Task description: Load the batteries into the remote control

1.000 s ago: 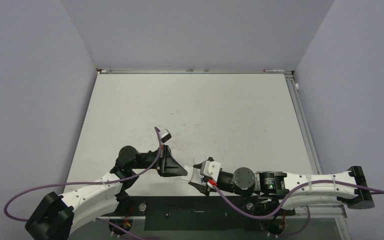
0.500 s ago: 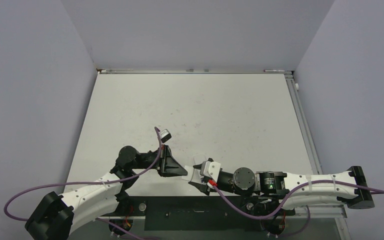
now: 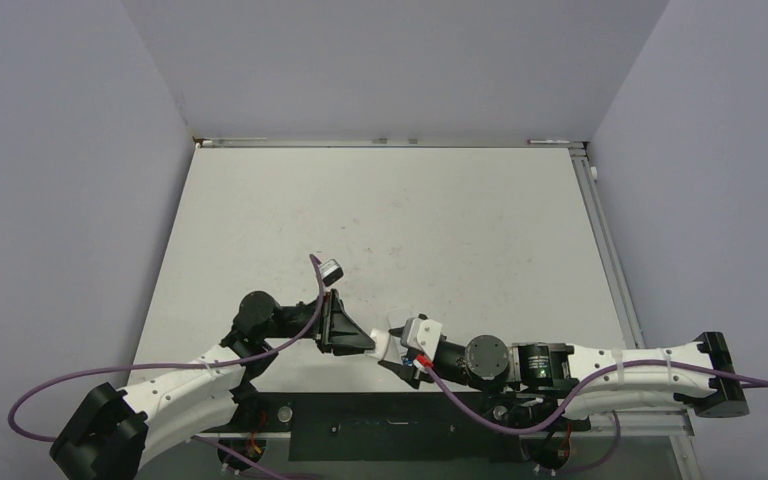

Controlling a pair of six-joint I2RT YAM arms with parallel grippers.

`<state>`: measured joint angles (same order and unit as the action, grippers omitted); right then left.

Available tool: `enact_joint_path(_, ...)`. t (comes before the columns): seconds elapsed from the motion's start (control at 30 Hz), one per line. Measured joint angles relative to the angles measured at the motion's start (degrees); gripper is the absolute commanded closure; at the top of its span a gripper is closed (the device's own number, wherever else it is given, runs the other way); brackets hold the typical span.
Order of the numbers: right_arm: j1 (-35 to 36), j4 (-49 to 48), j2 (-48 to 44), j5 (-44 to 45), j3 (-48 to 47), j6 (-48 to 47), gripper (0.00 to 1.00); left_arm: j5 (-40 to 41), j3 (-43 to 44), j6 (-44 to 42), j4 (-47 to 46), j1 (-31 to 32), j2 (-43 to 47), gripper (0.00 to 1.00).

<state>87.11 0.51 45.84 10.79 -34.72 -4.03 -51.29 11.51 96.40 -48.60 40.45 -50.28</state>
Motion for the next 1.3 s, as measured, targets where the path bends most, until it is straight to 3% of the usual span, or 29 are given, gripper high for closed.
enact_joint_path(0.13,0.0,2.8,0.1,1.5,-0.7,2.3,0.92,-0.2,0.0,-1.4,1.7,-1.4,0.0,0.53)
enact_joint_path(0.3,0.0,8.5,0.8,3.7,-3.1,7.5,0.91,-1.4,3.6,-8.0,11.7,-5.3,0.0,0.45)
enact_joint_path(0.47,0.0,16.7,2.2,6.7,-6.6,15.1,0.92,-0.2,13.5,-21.1,27.6,-7.1,-3.0,0.44)
enact_joint_path(0.63,0.0,25.9,2.7,9.7,-8.7,23.4,0.91,4.9,24.7,-34.5,40.8,-7.2,-11.3,0.44)
enact_joint_path(0.83,0.0,36.2,2.4,13.0,-10.4,32.1,0.92,10.2,34.6,-44.2,45.4,-7.2,-25.6,0.49)
enact_joint_path(1.03,0.0,39.9,1.8,14.8,-10.4,36.0,0.91,13.0,36.5,-47.7,47.3,-7.2,-34.8,0.49)
enact_joint_path(1.07,0.0,40.2,1.9,15.0,-10.4,36.3,0.90,13.6,36.6,-48.3,48.3,-7.2,-34.9,0.49)
enact_joint_path(1.17,0.0,40.2,2.0,15.7,-10.4,37.4,0.71,15.5,37.3,-50.6,51.7,-7.2,-34.5,0.48)
enact_joint_path(1.3,0.0,39.2,2.2,17.5,-10.4,38.4,0.54,19.9,38.3,-53.7,57.8,-7.8,-31.8,0.45)
